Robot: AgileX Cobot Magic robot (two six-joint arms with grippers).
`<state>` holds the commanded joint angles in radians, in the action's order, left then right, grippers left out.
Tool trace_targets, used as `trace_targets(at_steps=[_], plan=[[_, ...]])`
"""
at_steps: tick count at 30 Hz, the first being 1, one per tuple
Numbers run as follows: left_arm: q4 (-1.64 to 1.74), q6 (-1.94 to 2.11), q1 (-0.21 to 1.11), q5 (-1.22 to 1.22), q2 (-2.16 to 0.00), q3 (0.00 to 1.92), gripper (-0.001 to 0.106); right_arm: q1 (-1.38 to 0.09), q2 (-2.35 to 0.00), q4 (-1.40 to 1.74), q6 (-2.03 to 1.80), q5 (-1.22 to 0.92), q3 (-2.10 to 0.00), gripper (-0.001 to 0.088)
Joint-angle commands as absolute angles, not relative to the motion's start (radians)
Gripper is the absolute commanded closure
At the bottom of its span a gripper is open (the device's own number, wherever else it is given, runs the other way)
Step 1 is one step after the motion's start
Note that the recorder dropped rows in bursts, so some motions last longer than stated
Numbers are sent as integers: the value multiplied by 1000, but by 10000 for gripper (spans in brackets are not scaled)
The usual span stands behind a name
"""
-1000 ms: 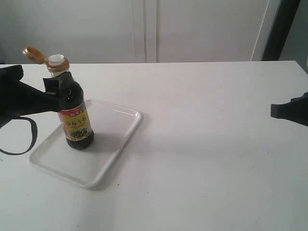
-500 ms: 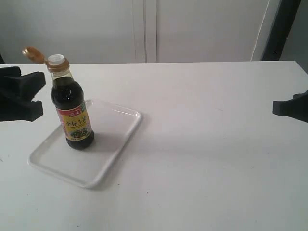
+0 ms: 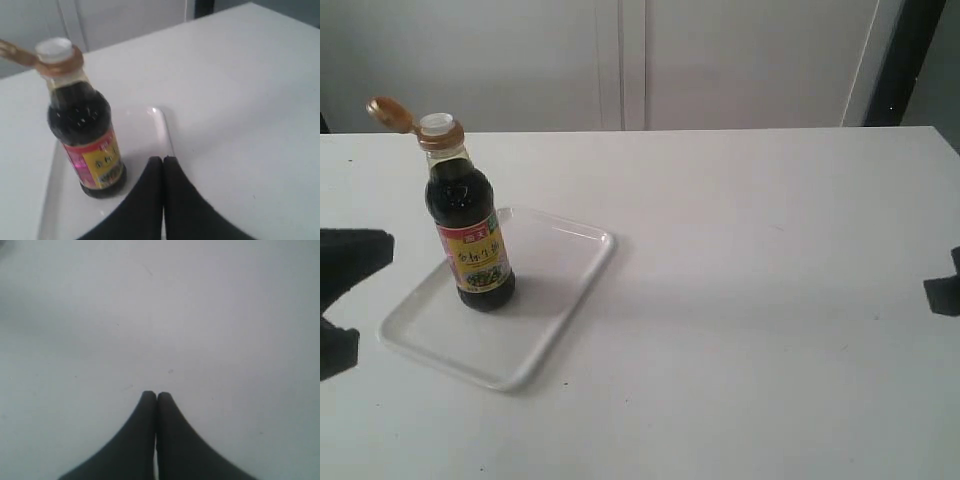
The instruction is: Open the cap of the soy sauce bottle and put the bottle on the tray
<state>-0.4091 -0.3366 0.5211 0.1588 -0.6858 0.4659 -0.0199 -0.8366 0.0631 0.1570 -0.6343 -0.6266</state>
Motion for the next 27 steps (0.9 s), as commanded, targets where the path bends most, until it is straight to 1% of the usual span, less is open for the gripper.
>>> trace_targets(at_steps=[1,2,6,9,14,19,27], plan=[[-391,-315,521,199,-686,466,1053,-20,-803,173,20,-655,-623,868],[-363,-281,521,225,-686,466,1053,-20,-771,192,-19,-648,-613,868],[-153,-87,521,299,-663,466,1053,-20,-617,103,-19,-499,-521,868],[-21,15,521,331,-601,466,1053,-20,-508,89,-19,-437,-460,868],[226,282,521,385,-416,466,1053,-20,-289,48,-19,-345,-358,868],[259,289,521,369,-261,454,1053,-20,-213,50,0,-332,-347,868],[244,288,521,383,-233,442,1053,-20,-212,33,0,-371,-347,868]])
